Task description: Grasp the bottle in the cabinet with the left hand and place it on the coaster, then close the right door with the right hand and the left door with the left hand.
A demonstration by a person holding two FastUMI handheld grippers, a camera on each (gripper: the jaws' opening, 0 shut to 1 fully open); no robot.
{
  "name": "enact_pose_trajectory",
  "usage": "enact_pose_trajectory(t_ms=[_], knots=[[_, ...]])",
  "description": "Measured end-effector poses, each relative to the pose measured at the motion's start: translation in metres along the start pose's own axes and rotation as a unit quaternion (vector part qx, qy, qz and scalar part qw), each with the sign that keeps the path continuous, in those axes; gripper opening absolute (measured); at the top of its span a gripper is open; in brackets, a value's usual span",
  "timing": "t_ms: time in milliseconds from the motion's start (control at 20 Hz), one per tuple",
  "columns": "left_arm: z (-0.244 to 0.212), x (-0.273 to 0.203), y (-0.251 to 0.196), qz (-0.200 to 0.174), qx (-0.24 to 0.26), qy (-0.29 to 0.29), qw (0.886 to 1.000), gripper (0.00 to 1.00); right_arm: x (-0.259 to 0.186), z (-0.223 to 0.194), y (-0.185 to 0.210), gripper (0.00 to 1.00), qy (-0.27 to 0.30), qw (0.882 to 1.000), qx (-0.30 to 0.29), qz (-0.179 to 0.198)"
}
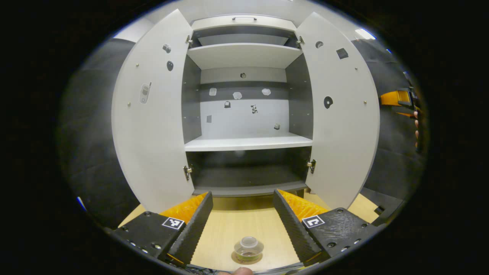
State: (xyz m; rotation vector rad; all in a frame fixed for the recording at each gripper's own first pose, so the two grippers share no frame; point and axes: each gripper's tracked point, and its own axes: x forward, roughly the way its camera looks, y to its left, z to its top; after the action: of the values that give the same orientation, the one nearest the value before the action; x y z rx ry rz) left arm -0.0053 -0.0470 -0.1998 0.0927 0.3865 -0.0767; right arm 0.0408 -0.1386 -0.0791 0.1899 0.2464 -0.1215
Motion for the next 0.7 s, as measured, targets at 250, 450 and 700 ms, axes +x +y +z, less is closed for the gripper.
enact_pose_trajectory(t_ms=[250,450,700], knots=[[0.006,-0.016,0.026,0.039,-0.006,0.002,0.999,0.98,0.021,0.006,0.014,0.98,0.005,1.000,-0.008,0.027],[0.019,-0.028,0.045,0.067,-0.018,-0.010,0.998,0.97,0.025,0.010,0.016,0.98,0.001,0.999,-0.027,0.039],[0.032,-0.038,0.064,0.087,-0.017,-0.023,0.996,0.96,0.025,0.010,0.027,0.97,0.004,0.997,-0.048,0.059]])
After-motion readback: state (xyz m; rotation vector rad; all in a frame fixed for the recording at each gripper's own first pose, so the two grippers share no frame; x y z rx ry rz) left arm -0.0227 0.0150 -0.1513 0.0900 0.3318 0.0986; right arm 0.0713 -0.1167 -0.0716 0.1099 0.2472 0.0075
